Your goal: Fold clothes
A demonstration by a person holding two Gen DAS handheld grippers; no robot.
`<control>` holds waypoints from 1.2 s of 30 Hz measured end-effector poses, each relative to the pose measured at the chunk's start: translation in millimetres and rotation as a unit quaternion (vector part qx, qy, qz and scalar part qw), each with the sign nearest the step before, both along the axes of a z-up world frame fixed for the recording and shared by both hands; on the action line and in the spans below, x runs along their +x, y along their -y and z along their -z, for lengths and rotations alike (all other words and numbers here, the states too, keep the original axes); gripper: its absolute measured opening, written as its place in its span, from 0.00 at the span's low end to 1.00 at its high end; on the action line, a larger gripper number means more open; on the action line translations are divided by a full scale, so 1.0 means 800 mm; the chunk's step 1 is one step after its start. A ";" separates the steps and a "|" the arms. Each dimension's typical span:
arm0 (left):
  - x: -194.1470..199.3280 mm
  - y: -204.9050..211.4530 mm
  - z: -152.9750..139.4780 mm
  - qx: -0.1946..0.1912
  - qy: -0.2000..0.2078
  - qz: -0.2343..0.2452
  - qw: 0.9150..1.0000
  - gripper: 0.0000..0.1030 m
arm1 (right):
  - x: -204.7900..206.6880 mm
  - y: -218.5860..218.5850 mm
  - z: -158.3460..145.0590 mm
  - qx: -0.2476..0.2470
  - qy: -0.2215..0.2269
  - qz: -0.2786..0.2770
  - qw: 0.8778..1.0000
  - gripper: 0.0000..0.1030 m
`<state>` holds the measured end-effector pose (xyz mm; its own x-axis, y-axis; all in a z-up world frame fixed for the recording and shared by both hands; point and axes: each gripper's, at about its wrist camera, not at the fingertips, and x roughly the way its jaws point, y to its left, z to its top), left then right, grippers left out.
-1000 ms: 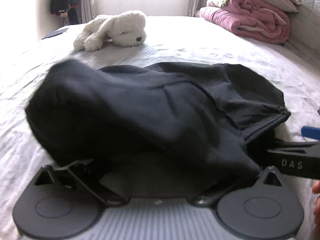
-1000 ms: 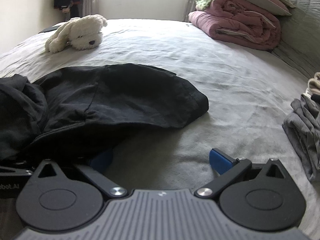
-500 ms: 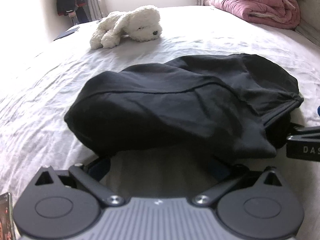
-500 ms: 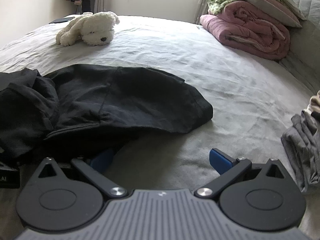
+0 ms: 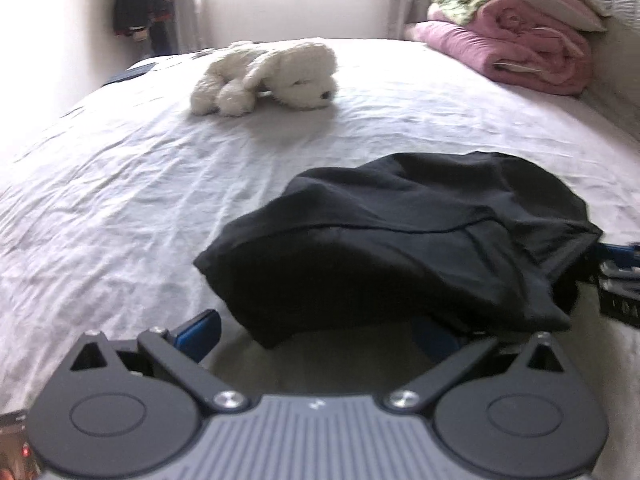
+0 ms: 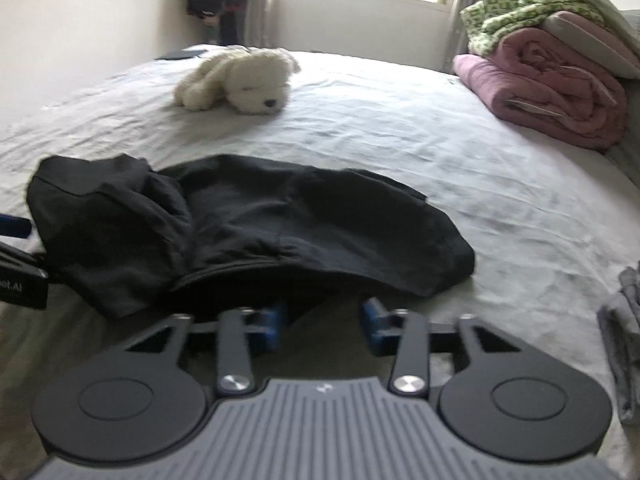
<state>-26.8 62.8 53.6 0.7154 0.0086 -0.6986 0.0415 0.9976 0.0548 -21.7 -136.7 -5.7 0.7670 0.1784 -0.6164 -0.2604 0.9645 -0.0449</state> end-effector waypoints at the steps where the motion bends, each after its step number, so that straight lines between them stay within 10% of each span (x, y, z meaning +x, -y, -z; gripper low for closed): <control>1: -0.001 0.004 -0.001 0.006 0.004 0.010 1.000 0.98 | -0.001 0.000 -0.003 0.005 0.005 -0.002 1.000 0.04; 8: -0.016 0.036 -0.011 0.045 0.059 0.089 0.993 0.98 | 0.000 0.013 -0.014 0.025 0.024 0.005 0.999 0.04; 13: -0.021 0.063 -0.012 0.093 0.102 0.141 0.980 0.98 | 0.003 0.013 -0.008 0.018 0.015 0.010 1.000 0.43; 17: -0.021 0.073 -0.012 0.112 0.119 0.160 0.973 0.97 | 0.000 0.013 -0.012 -0.022 0.044 0.012 0.999 0.53; 26: 0.009 0.048 -0.014 0.093 0.090 0.130 0.983 0.18 | 0.001 0.002 0.007 -0.149 0.096 -0.064 0.982 0.54; 30: 0.017 0.014 -0.034 0.043 0.098 0.089 0.990 0.12 | 0.000 -0.002 0.012 -0.155 0.085 -0.105 0.979 0.11; 36: 0.022 -0.049 -0.059 -0.028 0.125 -0.014 0.992 0.12 | -0.012 0.012 -0.028 -0.094 0.151 -0.068 0.982 0.00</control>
